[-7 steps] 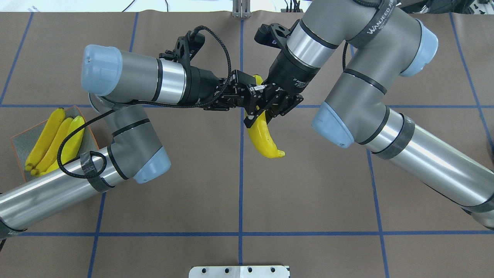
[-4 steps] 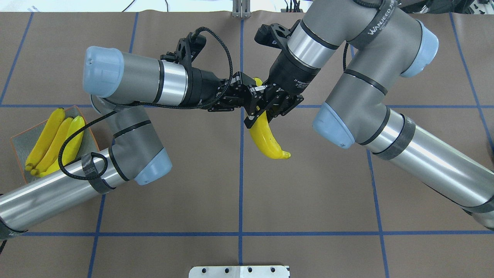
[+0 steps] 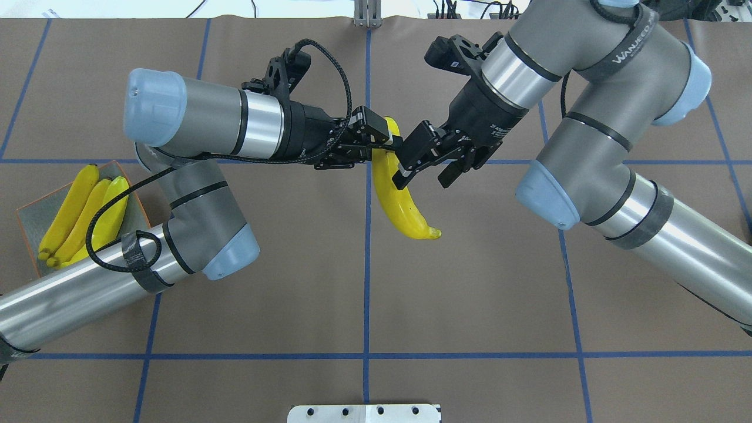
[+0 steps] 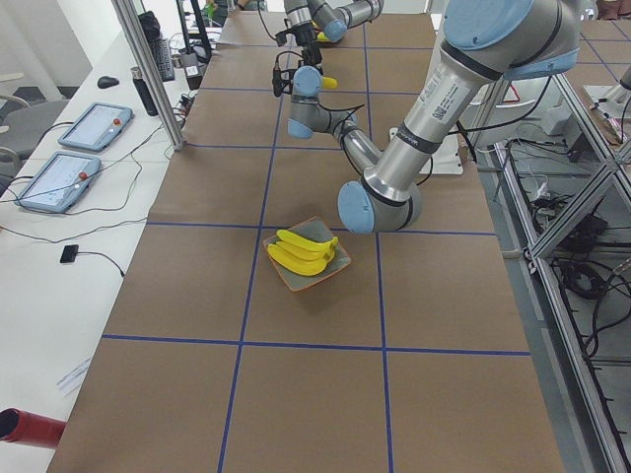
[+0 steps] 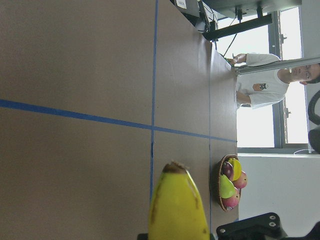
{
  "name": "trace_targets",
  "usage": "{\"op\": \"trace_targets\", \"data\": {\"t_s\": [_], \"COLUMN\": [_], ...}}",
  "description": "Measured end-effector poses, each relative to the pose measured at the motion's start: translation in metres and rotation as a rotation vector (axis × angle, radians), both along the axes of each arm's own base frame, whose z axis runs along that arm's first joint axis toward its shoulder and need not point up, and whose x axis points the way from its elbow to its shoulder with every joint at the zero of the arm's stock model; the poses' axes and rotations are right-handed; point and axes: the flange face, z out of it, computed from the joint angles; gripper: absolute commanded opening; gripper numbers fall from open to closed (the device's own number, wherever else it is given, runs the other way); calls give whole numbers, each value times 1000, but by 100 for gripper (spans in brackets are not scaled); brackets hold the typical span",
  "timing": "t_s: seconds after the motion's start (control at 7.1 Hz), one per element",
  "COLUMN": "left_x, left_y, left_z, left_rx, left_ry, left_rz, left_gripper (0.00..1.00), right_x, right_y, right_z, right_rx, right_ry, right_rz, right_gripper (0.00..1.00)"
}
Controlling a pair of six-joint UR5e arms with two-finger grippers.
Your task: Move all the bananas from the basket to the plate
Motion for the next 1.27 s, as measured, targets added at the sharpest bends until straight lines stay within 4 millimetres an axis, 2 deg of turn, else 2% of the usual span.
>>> {"op": "trace_targets", "data": {"t_s": [0.14,0.28,0.42,0.84,1.13,1.27], "left_x": [-8,-24,-48,-142,-204,-226], "left_y": [-3,-4,-10,-36,-54,-63], "left_z": [11,37,69,166,231,261], "left_rx": [-3,-12,-24,-22,-12,-40], "left_ry": [-10,-36,-76,-212,-283,-306], "left_rz": [-8,-9,10,95,132,134], "left_gripper": [0,0,0,0,0,0], "right_x": [16,29,39,48,50,50], "right_y": [-6,-13,-20,-30,-32,-33], "right_z": [9,19,32,60,69,71], "right_rx": [-9,-19,-30,-49,-57,-61], "right_ry": [3,12,28,75,92,99], "right_rz": [19,44,70,127,144,153], "right_gripper": [100,100,100,100,100,100]}}
